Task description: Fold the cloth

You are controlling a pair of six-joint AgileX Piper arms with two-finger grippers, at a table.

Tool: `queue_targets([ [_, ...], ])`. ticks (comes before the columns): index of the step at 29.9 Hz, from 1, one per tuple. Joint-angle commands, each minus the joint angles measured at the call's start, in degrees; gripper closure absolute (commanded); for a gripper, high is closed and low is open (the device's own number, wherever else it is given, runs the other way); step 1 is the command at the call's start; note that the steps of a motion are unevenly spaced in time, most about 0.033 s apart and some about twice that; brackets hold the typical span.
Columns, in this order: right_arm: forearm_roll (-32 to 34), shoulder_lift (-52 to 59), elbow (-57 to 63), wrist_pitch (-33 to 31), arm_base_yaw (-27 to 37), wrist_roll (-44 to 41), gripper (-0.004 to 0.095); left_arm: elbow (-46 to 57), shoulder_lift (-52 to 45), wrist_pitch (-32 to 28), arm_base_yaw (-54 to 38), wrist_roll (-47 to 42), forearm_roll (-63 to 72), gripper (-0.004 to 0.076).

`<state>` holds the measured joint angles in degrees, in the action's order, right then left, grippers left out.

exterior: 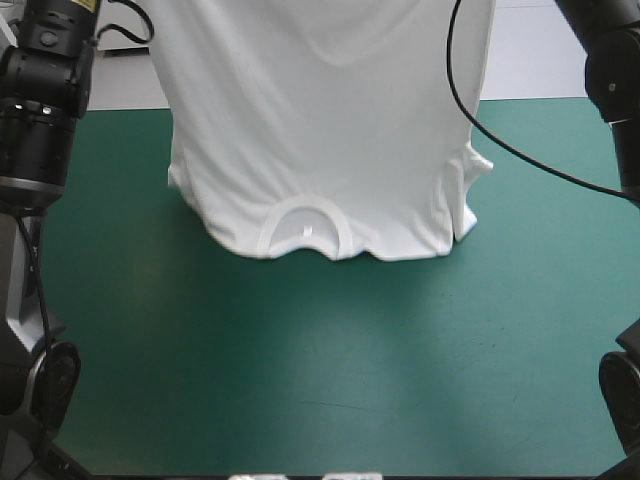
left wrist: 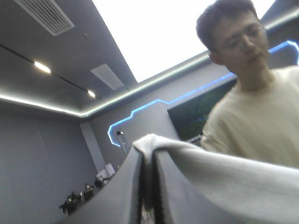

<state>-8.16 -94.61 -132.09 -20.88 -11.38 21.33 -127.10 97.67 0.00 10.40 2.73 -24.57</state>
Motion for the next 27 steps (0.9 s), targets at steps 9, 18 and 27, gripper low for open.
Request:
queue_targets([
  [9, -0.3, -1.5, -3.1, -2.3, 1.1, 0.6, 0.0925, -6.2, 2.6, 4.2, -3.7, -1.5, 9.1, 0.0733],
  [18, -6.6, -9.4, 6.4, -16.2, 4.5, -2.2, 0.0925, 5.2, 6.7, 27.4, -3.7, -3.7, 12.8, 0.0733],
  [27, -13.7, -9.4, 20.3, -28.0, 6.8, -0.8, 0.0925, 15.6, 6.7, 45.4, -3.7, -2.2, 17.1, 0.0733],
])
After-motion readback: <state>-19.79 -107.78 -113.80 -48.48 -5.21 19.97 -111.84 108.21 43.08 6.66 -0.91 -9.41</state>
